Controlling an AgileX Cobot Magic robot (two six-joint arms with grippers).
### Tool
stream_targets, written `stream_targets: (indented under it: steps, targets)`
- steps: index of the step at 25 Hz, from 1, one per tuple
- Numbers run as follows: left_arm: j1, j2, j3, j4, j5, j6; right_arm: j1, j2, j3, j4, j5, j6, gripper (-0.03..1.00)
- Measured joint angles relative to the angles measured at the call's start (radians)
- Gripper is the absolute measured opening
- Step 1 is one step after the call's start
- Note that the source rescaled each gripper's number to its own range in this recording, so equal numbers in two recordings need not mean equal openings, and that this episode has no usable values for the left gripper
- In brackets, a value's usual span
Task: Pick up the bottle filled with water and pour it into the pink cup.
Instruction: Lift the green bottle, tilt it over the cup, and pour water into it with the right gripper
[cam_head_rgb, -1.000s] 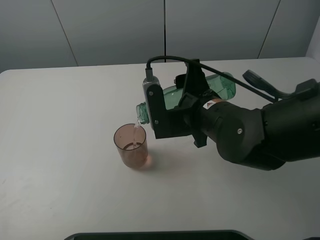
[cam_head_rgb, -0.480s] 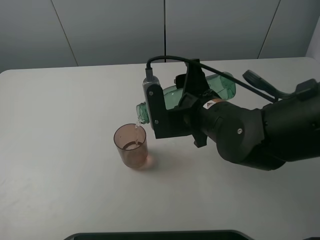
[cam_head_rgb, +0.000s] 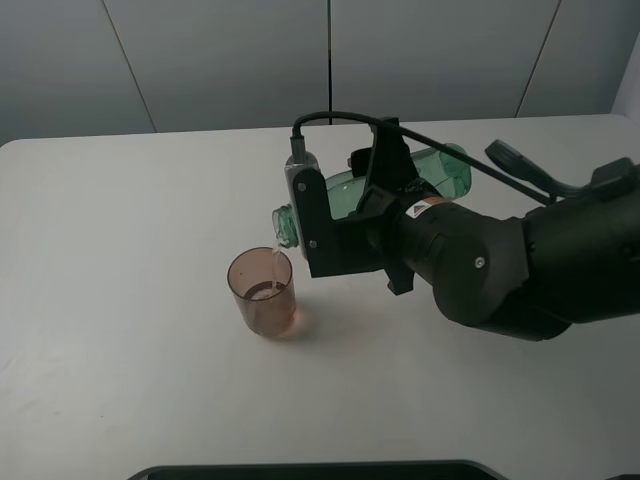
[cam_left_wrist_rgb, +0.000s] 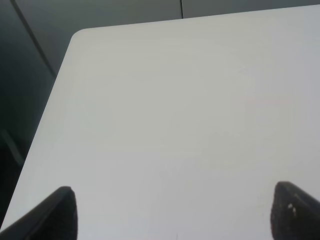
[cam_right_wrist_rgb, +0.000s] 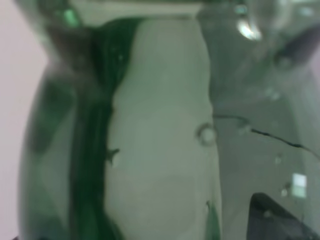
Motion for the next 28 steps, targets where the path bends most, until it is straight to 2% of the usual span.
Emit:
stream_targets:
  steps: [28]
  targets:
    - [0.0, 0.0, 0.0, 0.0, 0.0, -0.004, 0.0, 0.0, 0.0, -0.104, 0.0, 0.0, 0.0]
